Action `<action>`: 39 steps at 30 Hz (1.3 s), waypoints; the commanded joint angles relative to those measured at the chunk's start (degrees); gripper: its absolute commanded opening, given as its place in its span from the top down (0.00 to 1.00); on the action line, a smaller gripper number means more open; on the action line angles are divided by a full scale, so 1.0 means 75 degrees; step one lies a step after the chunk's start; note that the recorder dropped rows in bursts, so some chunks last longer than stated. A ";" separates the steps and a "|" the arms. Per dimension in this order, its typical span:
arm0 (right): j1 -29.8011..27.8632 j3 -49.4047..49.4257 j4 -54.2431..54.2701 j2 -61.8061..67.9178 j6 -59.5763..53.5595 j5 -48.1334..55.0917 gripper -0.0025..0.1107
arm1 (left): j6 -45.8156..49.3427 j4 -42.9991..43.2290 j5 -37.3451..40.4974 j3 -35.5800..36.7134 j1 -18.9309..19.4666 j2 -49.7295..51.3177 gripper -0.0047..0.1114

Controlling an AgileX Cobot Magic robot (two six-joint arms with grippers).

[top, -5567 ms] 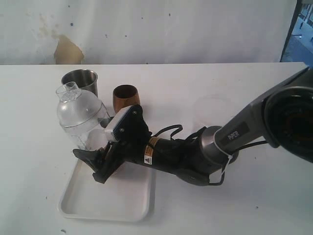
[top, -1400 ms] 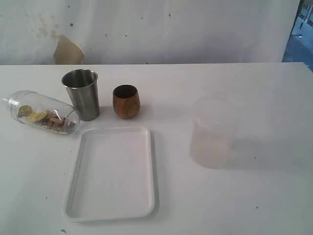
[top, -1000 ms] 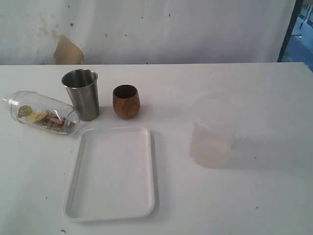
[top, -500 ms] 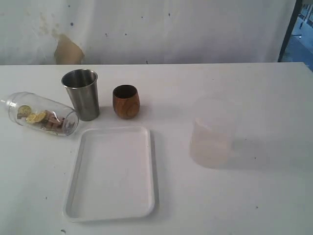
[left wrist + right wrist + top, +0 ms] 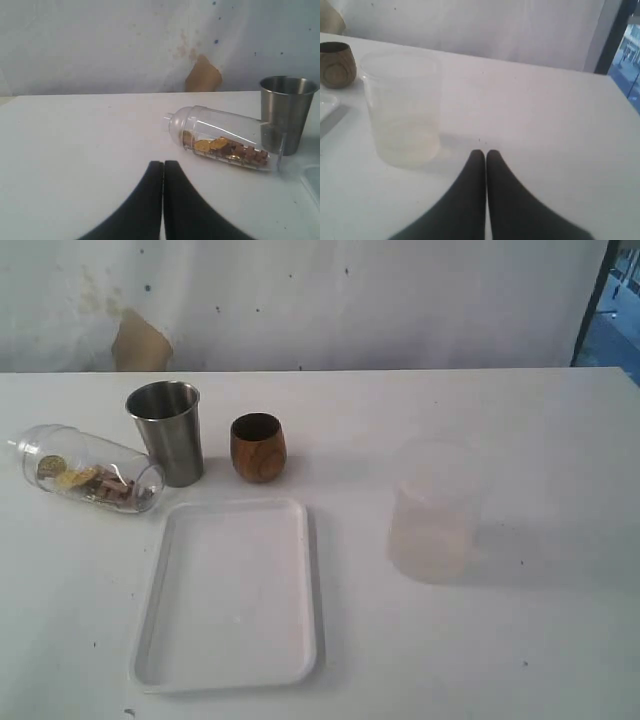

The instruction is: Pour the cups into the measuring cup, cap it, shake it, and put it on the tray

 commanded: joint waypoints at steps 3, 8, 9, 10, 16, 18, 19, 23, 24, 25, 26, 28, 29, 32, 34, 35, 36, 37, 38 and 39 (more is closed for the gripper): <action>-0.0367 0.0042 -0.0516 -0.0051 0.1128 0.0282 0.98 | -0.0012 -0.0041 -0.0058 0.0032 -0.0016 -0.0034 0.95; -0.0819 0.0042 -0.0568 -0.0051 0.1124 0.0404 0.98 | -0.0012 -0.0041 -0.0058 0.0032 -0.0016 -0.0034 0.95; -0.0904 0.0042 -0.0568 -0.0051 0.1267 0.0464 0.98 | -0.0012 -0.0041 -0.0058 0.0032 -0.0016 -0.0034 0.95; -0.0950 0.0042 -0.0568 -0.0051 0.1395 0.0501 0.98 | -0.0012 -0.0041 -0.0058 0.0032 -0.0016 -0.0034 0.95; -0.0984 0.0042 -0.0568 -0.0051 0.1467 0.0488 0.98 | -0.0012 -0.0041 -0.0058 0.0032 -0.0016 -0.0034 0.95; -0.0984 0.0042 -0.0568 -0.0051 0.1467 0.0488 0.98 | -0.0012 -0.0041 -0.0058 0.0032 -0.0016 -0.0034 0.95; -0.0984 0.0042 -0.0568 -0.0051 0.1467 0.0488 0.98 | -0.0012 -0.0041 -0.0058 0.0032 -0.0016 -0.0034 0.95; -0.0984 0.0042 -0.0568 -0.0051 0.1467 0.0488 0.98 | -0.0012 -0.0041 -0.0058 0.0032 -0.0016 -0.0034 0.95; -0.0984 0.0042 -0.0568 -0.0051 0.1467 0.0488 0.98 | -0.0012 -0.0041 -0.0058 0.0032 -0.0016 -0.0034 0.95; -0.0984 0.0042 -0.0568 -0.0051 0.1467 0.0488 0.98 | -0.0012 -0.0041 -0.0058 0.0032 -0.0016 -0.0034 0.95; -0.0984 0.0042 -0.0568 -0.0051 0.1467 0.0488 0.98 | -0.0012 -0.0041 -0.0058 0.0032 -0.0016 -0.0034 0.95; -0.0984 0.0042 -0.0568 -0.0051 0.1467 0.0488 0.98 | -0.0012 -0.0041 -0.0058 0.0032 -0.0016 -0.0034 0.95; -0.0984 0.0042 -0.0568 -0.0051 0.1467 0.0488 0.98 | -0.0012 -0.0041 -0.0058 0.0032 -0.0016 -0.0034 0.95; -0.0984 0.0042 -0.0568 -0.0051 0.1467 0.0488 0.98 | -0.0012 -0.0041 -0.0058 0.0032 -0.0016 -0.0034 0.95; -0.0984 0.0042 -0.0568 -0.0051 0.1467 0.0488 0.98 | 0.0041 0.0000 -0.0158 0.0032 -0.0016 -0.0034 0.95; -0.0984 0.0042 -0.0568 -0.0051 0.1467 0.0488 0.98 | 0.0025 0.0000 -0.0276 0.0032 -0.0016 -0.0034 0.95; -0.0984 0.0042 -0.0568 -0.0051 0.1467 0.0488 0.98 | -0.0051 -0.0142 -0.0434 0.0032 -0.0016 -0.0034 0.95; -0.0984 0.0042 -0.0568 -0.0051 0.1467 0.0488 0.98 | -0.0100 -0.0357 -0.0573 0.0032 -0.0016 -0.0034 0.95; -0.0984 0.0042 -0.0568 -0.0051 0.1467 0.0488 0.98 | -0.0205 -0.0599 -0.0780 0.0032 -0.0016 -0.0034 0.95; -0.0984 0.0042 -0.0568 -0.0051 0.1467 0.0488 0.98 | -0.0369 -0.0908 -0.1094 0.0032 -0.0016 -0.0034 0.95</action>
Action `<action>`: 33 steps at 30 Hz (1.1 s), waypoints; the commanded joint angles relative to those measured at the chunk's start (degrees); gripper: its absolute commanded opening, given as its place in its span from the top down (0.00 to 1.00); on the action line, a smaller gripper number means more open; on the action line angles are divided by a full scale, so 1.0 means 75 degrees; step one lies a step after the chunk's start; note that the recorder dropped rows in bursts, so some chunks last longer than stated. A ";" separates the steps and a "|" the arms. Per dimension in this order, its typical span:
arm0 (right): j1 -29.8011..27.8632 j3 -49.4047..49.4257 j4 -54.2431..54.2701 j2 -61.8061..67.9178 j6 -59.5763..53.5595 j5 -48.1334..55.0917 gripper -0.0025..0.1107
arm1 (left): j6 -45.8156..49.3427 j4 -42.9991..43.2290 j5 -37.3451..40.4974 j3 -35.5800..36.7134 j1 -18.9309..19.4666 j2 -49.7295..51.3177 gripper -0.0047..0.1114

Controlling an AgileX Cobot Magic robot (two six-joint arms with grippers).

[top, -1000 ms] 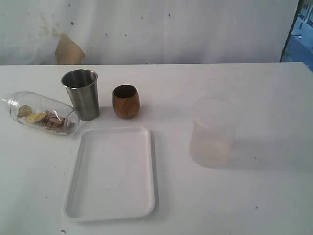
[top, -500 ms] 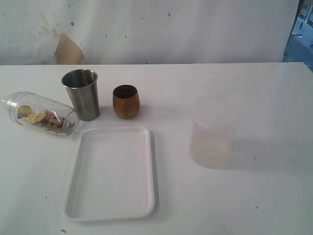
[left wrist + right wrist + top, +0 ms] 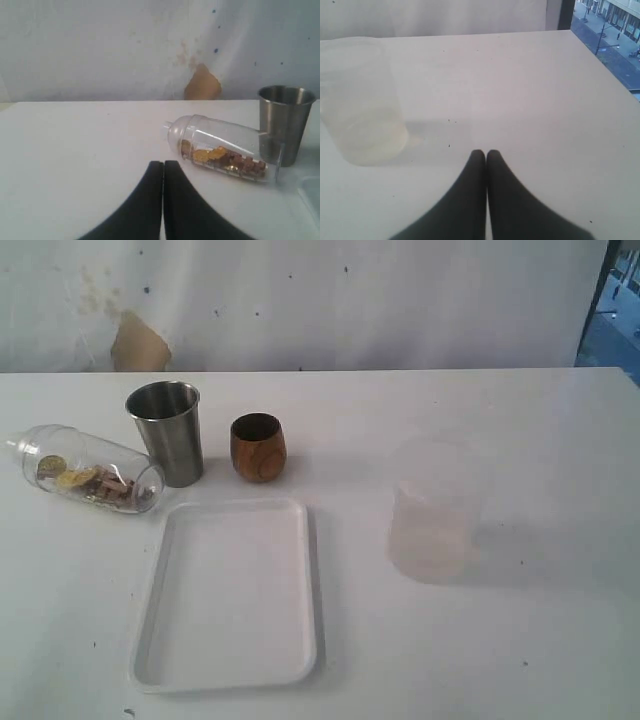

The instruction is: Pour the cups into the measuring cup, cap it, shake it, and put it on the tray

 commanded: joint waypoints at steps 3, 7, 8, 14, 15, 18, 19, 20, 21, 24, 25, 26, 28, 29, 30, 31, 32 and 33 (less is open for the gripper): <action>-0.0032 0.0009 -0.0052 -0.0039 0.0058 -0.0013 0.98 | -0.1072 -0.1617 -0.2128 0.0032 -0.0016 -0.0034 0.95; -0.0032 0.0009 -0.0052 -0.0039 0.0058 -0.0013 0.98 | -0.2976 -0.2047 -0.3363 0.0032 -0.0016 -0.0034 0.95; -0.0032 0.0009 -0.0052 -0.0039 0.0058 -0.0013 0.98 | -0.3515 -0.2047 -0.3335 0.0032 -0.0016 -0.0034 0.95; -0.0032 0.0009 -0.0052 -0.0039 0.0058 -0.0013 0.98 | -0.4499 -0.1905 -0.2972 -0.0462 -0.0016 0.0138 0.95; -0.0032 0.0009 -0.0052 -0.0039 0.0058 -0.0013 0.98 | -0.4394 -0.1682 -0.2608 -0.0846 -0.0016 0.0394 0.95; -0.0032 0.0009 -0.0052 -0.0039 0.0058 -0.0013 0.98 | -0.4356 -0.1163 -0.1817 -0.2095 -0.0016 0.1432 0.95; -0.0032 0.0009 -0.0052 -0.0039 0.0058 -0.0013 0.98 | -0.4295 -0.1039 -0.1601 -0.2448 -0.0016 0.1764 0.95; -0.0032 0.0009 -0.0052 -0.0039 0.0058 -0.0013 0.98 | -0.4041 -0.0788 -0.1314 -0.2888 -0.0016 0.2220 0.95; -0.0032 0.0009 -0.0052 -0.0039 0.0058 -0.0013 0.98 | -0.3699 -0.0508 -0.1040 -0.3317 -0.0016 0.2677 0.95; -0.0032 0.0009 -0.0052 -0.0039 0.0058 -0.0013 0.98 | -0.2719 -0.0210 0.0023 -0.4384 -0.0016 0.3909 0.89; -0.0032 0.0009 -0.0052 -0.0039 0.0058 -0.0013 0.98 | -0.2494 -0.0210 0.0221 -0.4667 -0.0016 0.4306 0.84; -0.0032 0.0009 -0.0052 -0.0039 0.0058 -0.0013 0.98 | -0.2252 -0.0210 0.0398 -0.4900 -0.0016 0.4678 0.77; -0.0032 0.0009 -0.0052 -0.0039 0.0058 -0.0013 0.98 | -0.2121 -0.0210 0.0768 -0.5258 -0.0016 0.5396 0.58; -0.0032 0.0009 -0.0052 -0.0039 0.0058 -0.0013 0.98 | -0.2121 -0.0210 0.0916 -0.5374 -0.0016 0.5668 0.49; -0.0032 0.0009 -0.0052 -0.0039 0.0058 -0.0013 0.98 | -0.2121 -0.0227 0.1127 -0.5506 -0.0016 0.6011 0.37; -0.0032 0.0009 -0.0052 -0.0039 0.0058 -0.0013 0.98 | -0.2121 -0.0242 0.1364 -0.5638 -0.0016 0.6350 0.25; -0.0032 0.0009 -0.0052 -0.0039 0.0058 -0.0013 0.98 | -0.2121 -0.0242 0.1609 -0.5734 -0.0016 0.6628 0.16; -0.0032 0.0009 -0.0052 -0.0039 0.0099 -0.0013 0.98 | -0.2121 -0.0325 0.1885 -0.5856 -0.0016 0.6959 0.06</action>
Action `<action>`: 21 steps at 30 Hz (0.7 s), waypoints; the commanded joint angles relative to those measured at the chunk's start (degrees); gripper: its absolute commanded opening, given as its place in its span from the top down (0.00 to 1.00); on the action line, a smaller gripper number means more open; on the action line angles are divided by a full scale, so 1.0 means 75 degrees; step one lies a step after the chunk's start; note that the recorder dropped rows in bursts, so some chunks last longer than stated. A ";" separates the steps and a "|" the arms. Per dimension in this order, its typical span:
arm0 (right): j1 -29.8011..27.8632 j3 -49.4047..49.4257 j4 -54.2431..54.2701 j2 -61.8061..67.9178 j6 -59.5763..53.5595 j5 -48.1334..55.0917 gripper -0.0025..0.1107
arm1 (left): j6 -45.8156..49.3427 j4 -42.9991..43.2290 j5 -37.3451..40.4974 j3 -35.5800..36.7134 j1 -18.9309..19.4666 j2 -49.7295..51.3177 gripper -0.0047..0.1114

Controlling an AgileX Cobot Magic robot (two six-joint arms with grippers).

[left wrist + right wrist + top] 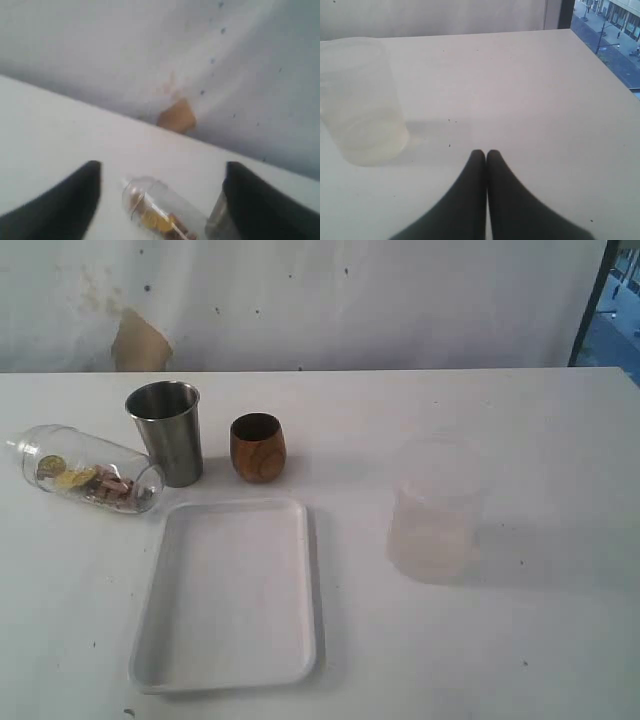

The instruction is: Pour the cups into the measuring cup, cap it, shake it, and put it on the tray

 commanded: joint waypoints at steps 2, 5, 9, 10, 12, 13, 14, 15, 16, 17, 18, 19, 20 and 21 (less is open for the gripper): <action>-0.0032 0.0009 -0.0052 -0.0039 0.0072 -0.0027 0.98 | 0.0068 -0.0455 0.1322 -0.0621 -0.0016 0.1727 0.06; -0.0032 0.0009 -0.0052 -0.0039 0.0072 -0.0027 0.98 | -0.0009 -0.1240 0.1928 -0.1001 -0.0016 0.2708 0.06; -0.0032 0.0009 -0.0052 -0.0039 0.0072 -0.0027 0.98 | 0.0124 -0.3130 0.1981 -0.1290 -0.0078 0.3915 0.06; -0.0032 0.0009 -0.0052 -0.0039 0.0072 -0.0027 0.98 | 0.0242 -0.3575 0.1900 -0.1306 -0.0175 0.4204 0.06; -0.0032 0.0009 -0.0037 -0.0039 0.0074 -0.0027 0.98 | 0.0621 -0.4016 0.1613 -0.1306 -0.0442 0.4761 0.06; -0.0032 0.0009 -0.0037 -0.0039 0.0074 -0.0027 0.98 | 0.0585 -0.4051 0.1458 -0.1306 -0.0575 0.5032 0.06; -0.0032 0.0009 -0.0037 -0.0039 0.0074 -0.0027 0.98 | 0.0510 -0.4113 0.1299 -0.1306 -0.0680 0.5298 0.06; -0.0032 0.0009 -0.0037 -0.0039 0.0074 -0.0027 0.98 | 0.0414 -0.4249 0.1123 -0.1306 -0.0767 0.5553 0.06; -0.0032 0.0009 -0.0037 -0.0039 0.0074 -0.0027 0.98 | 0.0401 -0.4387 0.0981 -0.1306 -0.0824 0.5741 0.06; -0.0032 0.0009 -0.0037 -0.0039 0.0074 -0.0027 0.98 | 0.0401 -0.4553 0.0811 -0.1306 -0.0873 0.5954 0.06; -0.0032 0.0009 -0.0037 -0.0039 0.0074 -0.0027 0.98 | 0.0401 -0.4690 0.0684 -0.1306 -0.0885 0.6105 0.06; -0.0032 0.0009 -0.0023 -0.0039 0.0074 -0.0027 0.98 | 0.0401 -0.4786 0.0532 -0.1306 -0.0905 0.6267 0.06; -0.0032 0.0009 -0.0023 -0.0039 0.0074 -0.0027 0.98 | 0.0401 -0.4858 0.0379 -0.1306 -0.0905 0.6404 0.06; -0.0032 0.0009 -0.0023 -0.0039 0.0074 -0.0027 0.98 | 0.0401 -0.4973 0.0216 -0.1306 -0.0905 0.6516 0.06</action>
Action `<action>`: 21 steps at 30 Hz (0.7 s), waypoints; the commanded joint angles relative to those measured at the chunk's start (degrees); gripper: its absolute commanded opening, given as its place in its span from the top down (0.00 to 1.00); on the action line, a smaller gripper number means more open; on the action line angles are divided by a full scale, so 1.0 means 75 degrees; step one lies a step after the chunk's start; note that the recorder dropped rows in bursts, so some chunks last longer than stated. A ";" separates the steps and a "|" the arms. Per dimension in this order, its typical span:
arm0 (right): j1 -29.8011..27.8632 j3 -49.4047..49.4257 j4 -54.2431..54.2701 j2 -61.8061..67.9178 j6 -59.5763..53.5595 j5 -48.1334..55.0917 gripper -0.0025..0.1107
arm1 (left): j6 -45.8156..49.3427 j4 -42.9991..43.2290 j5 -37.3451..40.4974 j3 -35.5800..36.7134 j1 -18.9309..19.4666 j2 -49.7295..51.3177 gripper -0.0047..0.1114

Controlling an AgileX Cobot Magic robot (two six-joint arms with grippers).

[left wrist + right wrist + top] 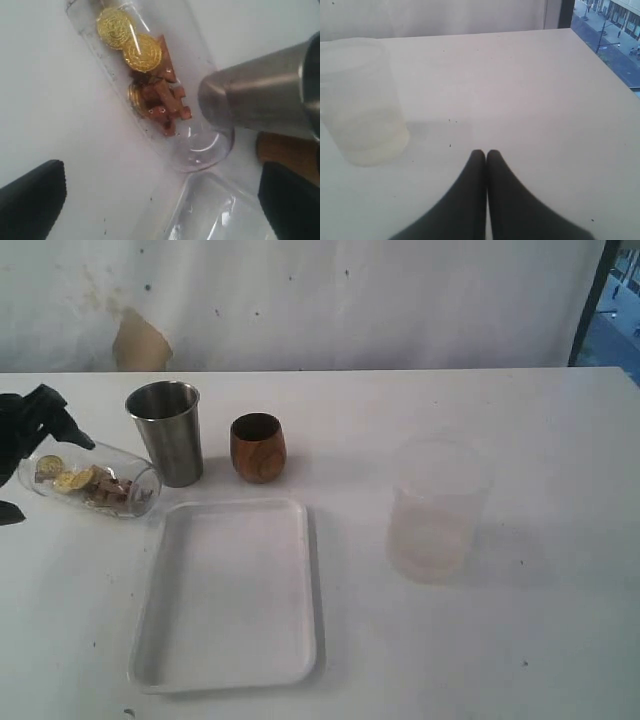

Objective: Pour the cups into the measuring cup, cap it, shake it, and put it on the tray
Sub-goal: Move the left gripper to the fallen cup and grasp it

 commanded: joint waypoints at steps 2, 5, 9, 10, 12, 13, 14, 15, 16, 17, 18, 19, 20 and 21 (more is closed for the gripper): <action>-0.0032 0.0009 -0.0023 -0.0039 0.0030 -0.0027 0.98 | -0.0029 -0.0826 -0.1031 -0.0071 -0.0055 0.0558 0.06; -0.0032 0.0009 -0.0023 -0.0039 0.0030 -0.0027 0.98 | 0.0025 -0.1755 -0.1444 -0.0071 -0.0055 0.0663 0.06; -0.0032 0.0009 -0.0023 -0.0039 0.0030 -0.0027 0.98 | 0.0584 -0.1966 -0.1563 -0.0376 -0.0078 0.0937 0.06; -0.0032 0.0009 -0.0023 -0.0039 0.0030 -0.0027 0.98 | 0.0599 -0.1966 -0.1461 -0.0474 -0.0092 0.1057 0.06; -0.0032 0.0009 -0.0023 -0.0039 0.0030 -0.0027 0.98 | 0.0599 -0.1966 -0.1243 -0.0621 -0.0092 0.1314 0.06; -0.0032 0.0009 -0.0023 -0.0039 0.0030 -0.0027 0.98 | 0.0599 -0.1966 -0.1207 -0.0647 -0.0092 0.1429 0.06; -0.0032 0.0009 -0.0023 -0.0039 0.0030 -0.0027 0.98 | 0.0599 -0.2005 -0.1226 -0.0647 -0.0092 0.1610 0.06; -0.0032 0.0009 -0.0023 -0.0039 0.0030 -0.0027 0.98 | 0.0599 -0.2005 -0.1326 -0.0647 -0.0092 0.1652 0.06; -0.0032 0.0009 -0.0023 -0.0039 0.0030 -0.0027 0.98 | 0.0599 -0.2005 -0.1462 -0.0647 -0.0092 0.1688 0.06; -0.0032 0.0009 -0.0023 -0.0039 0.0030 -0.0027 0.98 | 0.0599 -0.2005 -0.1605 -0.0647 -0.0092 0.1705 0.06; -0.0032 0.0009 -0.0023 -0.0039 0.0030 -0.0027 0.98 | 0.0599 -0.2005 -0.1722 -0.0647 -0.0092 0.1705 0.06; -0.0032 0.0009 -0.0023 -0.0039 0.0030 -0.0027 0.98 | 0.0599 -0.2005 -0.1832 -0.0647 -0.0092 0.1705 0.06; -0.0032 0.0009 -0.0023 -0.0039 0.0030 -0.0027 0.98 | 0.0599 -0.2005 -0.1925 -0.0647 -0.0092 0.1722 0.06; -0.0032 0.0009 -0.0023 -0.0039 0.0030 -0.0027 0.98 | 0.0599 -0.2086 -0.2048 -0.0647 -0.0092 0.1791 0.06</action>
